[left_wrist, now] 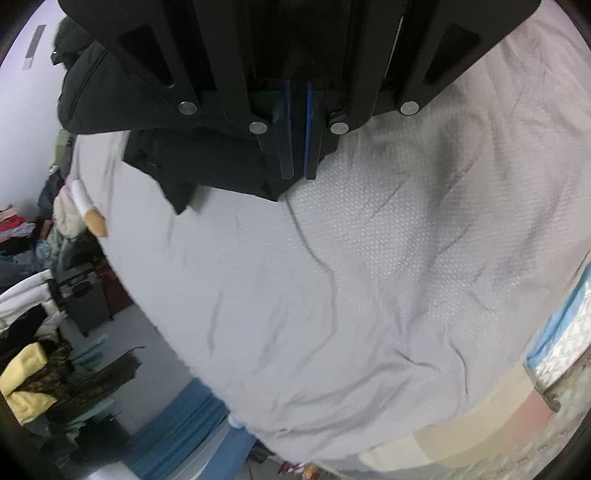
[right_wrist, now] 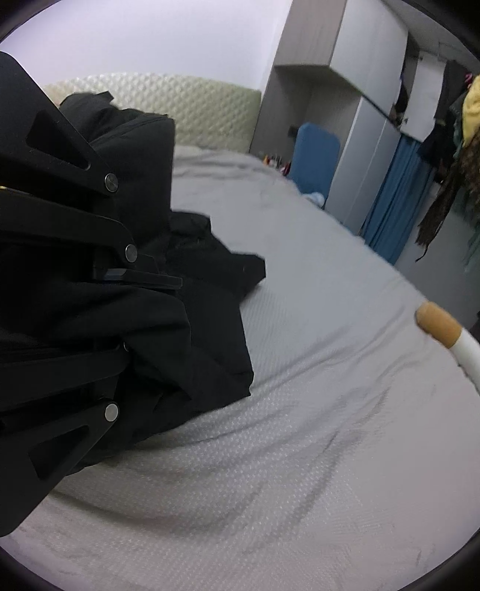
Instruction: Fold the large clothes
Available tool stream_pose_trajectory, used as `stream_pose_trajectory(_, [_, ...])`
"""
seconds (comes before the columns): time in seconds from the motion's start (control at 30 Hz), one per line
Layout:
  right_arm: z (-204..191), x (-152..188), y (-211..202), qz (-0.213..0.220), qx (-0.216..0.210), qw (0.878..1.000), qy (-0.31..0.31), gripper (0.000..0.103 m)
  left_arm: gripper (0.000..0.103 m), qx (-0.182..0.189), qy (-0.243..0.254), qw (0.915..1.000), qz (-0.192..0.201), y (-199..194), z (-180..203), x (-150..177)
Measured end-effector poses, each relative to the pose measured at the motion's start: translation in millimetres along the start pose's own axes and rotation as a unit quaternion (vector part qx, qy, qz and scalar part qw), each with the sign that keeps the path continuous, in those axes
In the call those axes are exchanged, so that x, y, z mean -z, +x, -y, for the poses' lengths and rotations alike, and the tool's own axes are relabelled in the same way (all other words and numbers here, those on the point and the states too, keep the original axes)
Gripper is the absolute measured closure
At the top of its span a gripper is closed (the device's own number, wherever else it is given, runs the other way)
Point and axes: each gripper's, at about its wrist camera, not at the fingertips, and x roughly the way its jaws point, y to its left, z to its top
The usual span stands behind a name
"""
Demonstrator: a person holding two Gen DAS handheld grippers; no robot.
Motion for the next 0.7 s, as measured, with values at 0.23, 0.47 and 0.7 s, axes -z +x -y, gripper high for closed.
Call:
stream_pose_trajectory(0.23, [18,-14,42,-0.022,0.022,0.999,0.009,0.097,0.099,-0.013,-0.002,0.9993,-0.034,67,-5,-9])
stream_pose_trajectory(0.47, [28,-19,60,-0.040,0.008,0.999,0.024,0.096,0.099,0.006,0.005,0.9992,-0.039,85,-12,-14])
stream_pose_trajectory(0.7, [18,-10,21,-0.045,-0.021,0.999,0.009,0.081,0.098,0.038,0.080,0.9961,-0.005,29,1,-2])
